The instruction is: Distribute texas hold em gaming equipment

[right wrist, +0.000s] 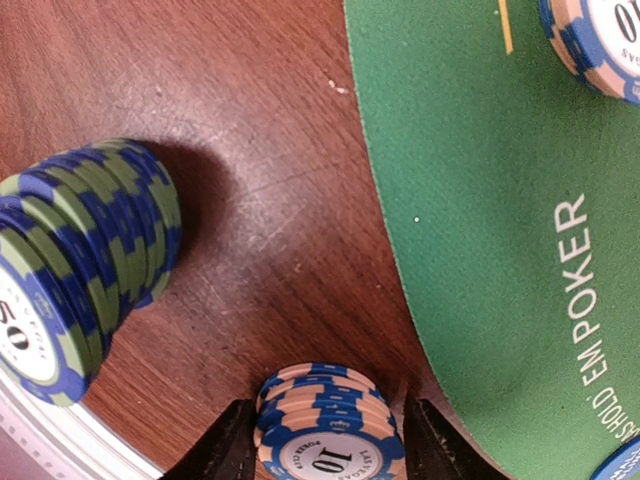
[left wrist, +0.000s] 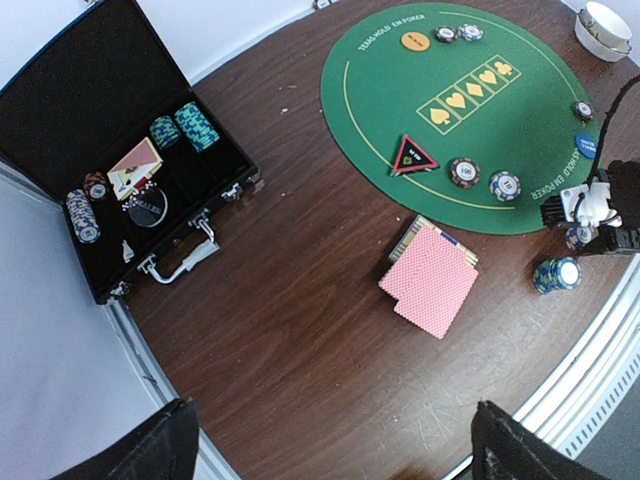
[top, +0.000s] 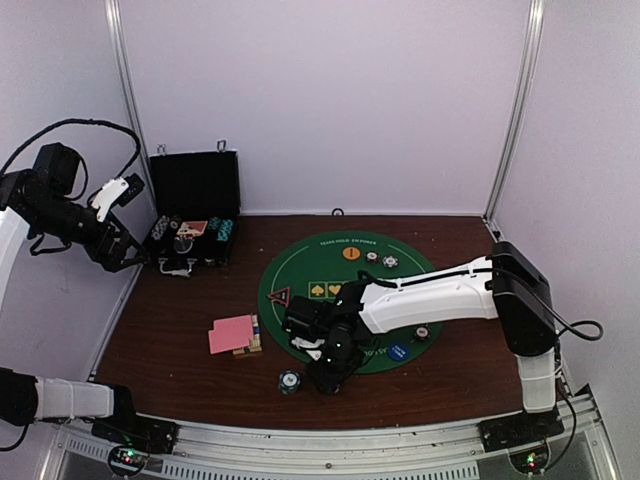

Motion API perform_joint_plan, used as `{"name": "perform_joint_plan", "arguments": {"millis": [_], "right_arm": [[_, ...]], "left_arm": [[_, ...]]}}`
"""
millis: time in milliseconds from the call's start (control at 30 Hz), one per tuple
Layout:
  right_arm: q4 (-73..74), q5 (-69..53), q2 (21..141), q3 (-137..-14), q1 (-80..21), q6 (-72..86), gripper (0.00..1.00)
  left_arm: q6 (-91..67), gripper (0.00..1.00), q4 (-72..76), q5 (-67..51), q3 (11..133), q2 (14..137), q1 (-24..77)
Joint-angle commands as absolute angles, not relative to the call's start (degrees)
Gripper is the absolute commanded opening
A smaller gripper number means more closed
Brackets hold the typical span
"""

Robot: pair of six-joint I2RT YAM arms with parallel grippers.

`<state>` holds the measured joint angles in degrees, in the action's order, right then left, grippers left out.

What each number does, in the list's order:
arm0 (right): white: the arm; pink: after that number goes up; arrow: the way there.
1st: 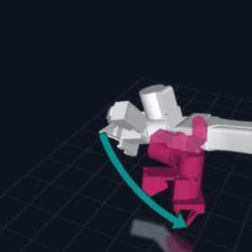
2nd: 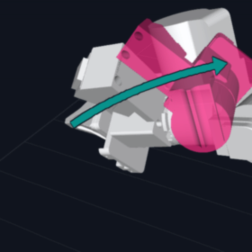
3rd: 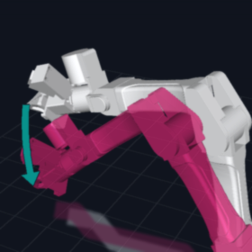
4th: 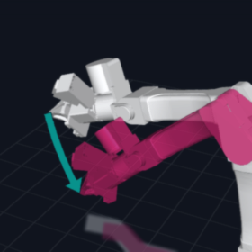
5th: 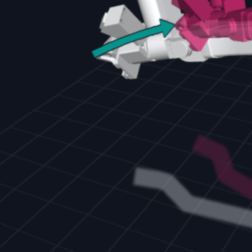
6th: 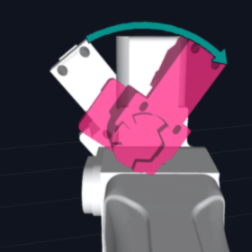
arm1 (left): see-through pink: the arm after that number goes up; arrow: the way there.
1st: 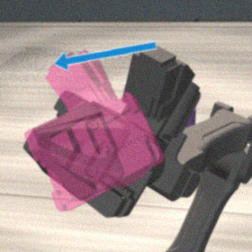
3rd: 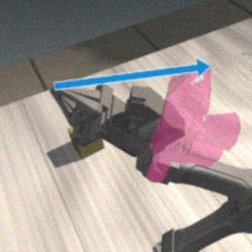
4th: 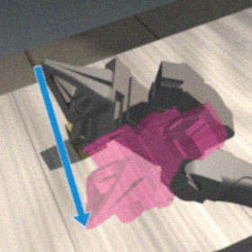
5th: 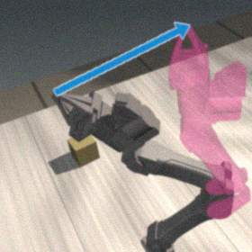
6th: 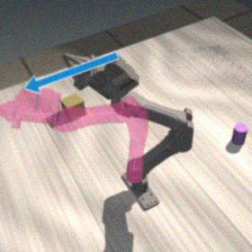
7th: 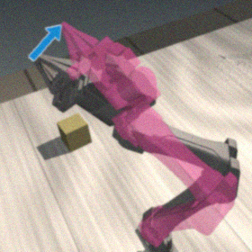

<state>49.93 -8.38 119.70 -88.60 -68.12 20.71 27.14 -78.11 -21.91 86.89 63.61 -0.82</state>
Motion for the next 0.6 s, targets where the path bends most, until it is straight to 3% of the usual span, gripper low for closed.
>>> {"name": "perform_joint_plan", "arguments": {"millis": [0,267,567], "right_arm": [[51.2,-8.1,118.4,-89.8,-67.9,19.9,0.52],[51.2,-8.3,118.4,-90.0,-67.9,20.0,0.52],[51.7,-8.5,117.5,-90.2,-67.9,20.1,0.43]], "left_arm": [[27.3,0.98,-78.0,-22.9,88.6,63.2,-1.1],[27.5,0.98,-78.0,-22.8,88.4,63.0,-1.1],[27.6,0.98,-78.0,-22.9,88.2,62.9,-1.1]]}}
